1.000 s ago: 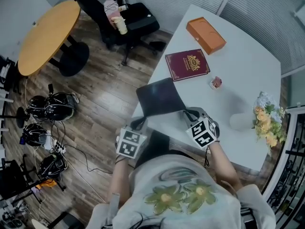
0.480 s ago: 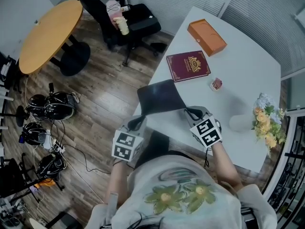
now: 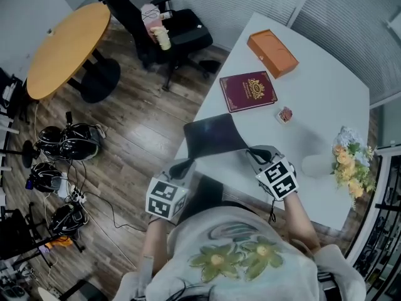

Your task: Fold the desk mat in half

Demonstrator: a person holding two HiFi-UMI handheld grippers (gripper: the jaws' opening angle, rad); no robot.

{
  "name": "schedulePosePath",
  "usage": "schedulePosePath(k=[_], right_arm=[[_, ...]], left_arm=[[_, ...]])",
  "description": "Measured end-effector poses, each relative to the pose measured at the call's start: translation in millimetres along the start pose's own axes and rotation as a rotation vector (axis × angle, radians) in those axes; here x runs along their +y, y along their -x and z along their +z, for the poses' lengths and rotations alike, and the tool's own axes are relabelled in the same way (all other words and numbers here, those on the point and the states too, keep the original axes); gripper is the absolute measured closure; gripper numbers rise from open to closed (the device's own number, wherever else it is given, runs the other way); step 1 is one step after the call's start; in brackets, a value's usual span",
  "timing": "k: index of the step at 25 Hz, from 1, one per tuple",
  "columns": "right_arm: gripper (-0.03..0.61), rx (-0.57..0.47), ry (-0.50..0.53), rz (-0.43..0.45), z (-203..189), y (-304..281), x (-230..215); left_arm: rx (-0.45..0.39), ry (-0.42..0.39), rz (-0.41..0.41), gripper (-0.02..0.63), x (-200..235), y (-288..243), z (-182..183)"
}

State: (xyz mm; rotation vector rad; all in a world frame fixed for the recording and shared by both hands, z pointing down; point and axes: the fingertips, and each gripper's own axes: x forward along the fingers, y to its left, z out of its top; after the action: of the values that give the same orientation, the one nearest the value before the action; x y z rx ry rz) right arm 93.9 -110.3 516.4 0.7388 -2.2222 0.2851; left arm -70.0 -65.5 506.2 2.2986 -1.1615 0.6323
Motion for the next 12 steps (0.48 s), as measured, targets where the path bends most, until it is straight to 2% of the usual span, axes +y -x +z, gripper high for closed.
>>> schedulePosePath(k=[6, 12], right_arm=[[0.549, -0.02, 0.002, -0.005, 0.2, 8.4, -2.2], [0.549, -0.049, -0.012, -0.015, 9.8, 8.6, -9.1]], left_arm=[[-0.016, 0.027, -0.022, 0.6, -9.3, 3.6, 3.0], [-0.056, 0.04, 0.007, 0.6, 0.2, 3.4, 18.1]])
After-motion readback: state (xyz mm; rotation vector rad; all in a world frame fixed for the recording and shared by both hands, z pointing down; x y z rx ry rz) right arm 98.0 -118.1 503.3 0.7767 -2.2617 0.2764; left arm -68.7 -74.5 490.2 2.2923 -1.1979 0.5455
